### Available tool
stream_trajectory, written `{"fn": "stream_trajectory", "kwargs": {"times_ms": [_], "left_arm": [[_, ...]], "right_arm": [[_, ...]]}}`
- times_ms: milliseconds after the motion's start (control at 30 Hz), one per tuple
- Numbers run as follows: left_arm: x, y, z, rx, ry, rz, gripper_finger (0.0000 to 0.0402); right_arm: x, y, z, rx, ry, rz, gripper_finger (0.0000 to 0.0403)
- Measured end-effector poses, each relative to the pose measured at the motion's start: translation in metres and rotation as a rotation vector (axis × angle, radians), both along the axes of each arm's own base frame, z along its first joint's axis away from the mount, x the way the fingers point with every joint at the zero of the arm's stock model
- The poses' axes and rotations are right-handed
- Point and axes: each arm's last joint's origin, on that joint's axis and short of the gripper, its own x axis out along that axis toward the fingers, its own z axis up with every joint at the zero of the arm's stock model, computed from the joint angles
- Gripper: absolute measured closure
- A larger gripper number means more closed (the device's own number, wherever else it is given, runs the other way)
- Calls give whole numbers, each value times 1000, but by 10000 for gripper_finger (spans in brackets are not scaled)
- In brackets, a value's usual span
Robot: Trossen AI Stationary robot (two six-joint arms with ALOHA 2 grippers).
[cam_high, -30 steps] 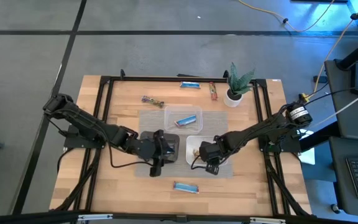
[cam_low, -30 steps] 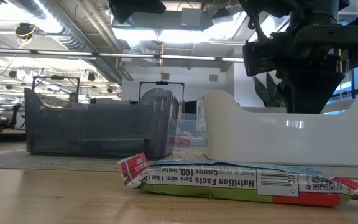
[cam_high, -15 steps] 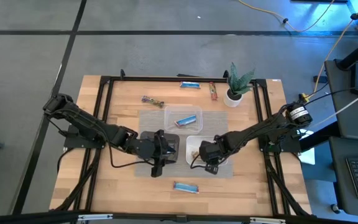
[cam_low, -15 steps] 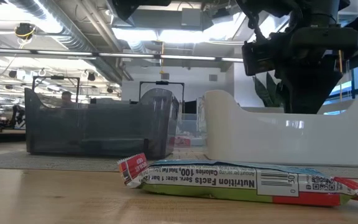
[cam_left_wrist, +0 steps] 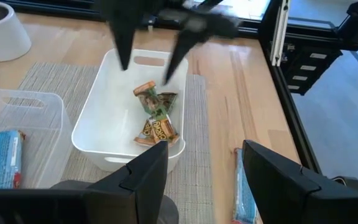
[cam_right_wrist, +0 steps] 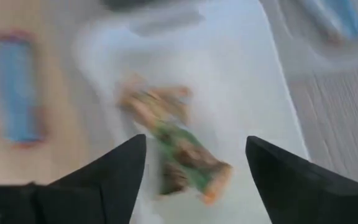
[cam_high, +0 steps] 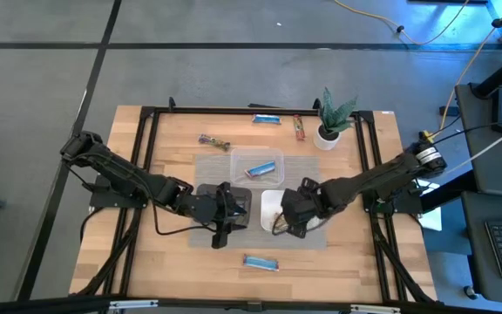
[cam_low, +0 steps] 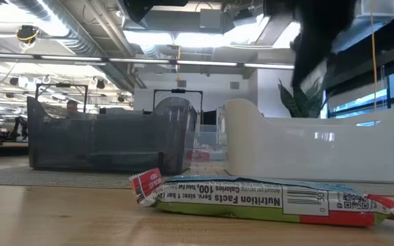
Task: Pick and place Granola Bars by type
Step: Put the bottom red granola bar into the transparent bin
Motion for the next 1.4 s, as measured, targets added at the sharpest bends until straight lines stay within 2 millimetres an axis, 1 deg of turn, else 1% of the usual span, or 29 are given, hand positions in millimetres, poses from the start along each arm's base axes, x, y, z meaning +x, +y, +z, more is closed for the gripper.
{"fn": "stream_trajectory", "kwargs": {"times_ms": [67,133,200,267,367,433,567,667,800,967,1233,1400], "left_arm": [[0,0,0,-2,1,-2,203],[0,0,0,-9,4,-14,203],[0,-1,0,-17,7,-27,203],[0,-2,0,-28,13,-49,203],[-1,-2,-1,-36,25,-68,203],[-1,-2,-1,-35,27,-69,203],[-2,-2,-3,-26,51,-68,203],[-4,-1,-6,-15,80,-68,203],[-5,-1,-7,-8,97,-67,203],[-5,-1,-7,-7,101,-70,203],[-7,-4,-7,-8,101,-81,203],[-7,-4,-7,-8,100,-81,203]], "right_arm": [[2,11,16,8,-57,62,123],[3,26,30,10,-121,147,123],[5,42,38,10,-206,193,123],[5,59,39,12,-273,223,123],[4,81,35,23,-319,264,123],[4,94,27,20,-325,288,123],[13,121,6,31,-382,328,123],[21,137,-16,29,-386,356,123],[32,144,-48,48,-349,293,123],[42,145,-81,34,-295,257,123],[46,145,-103,25,-240,246,123],[47,145,-121,4,-200,244,123]]}}
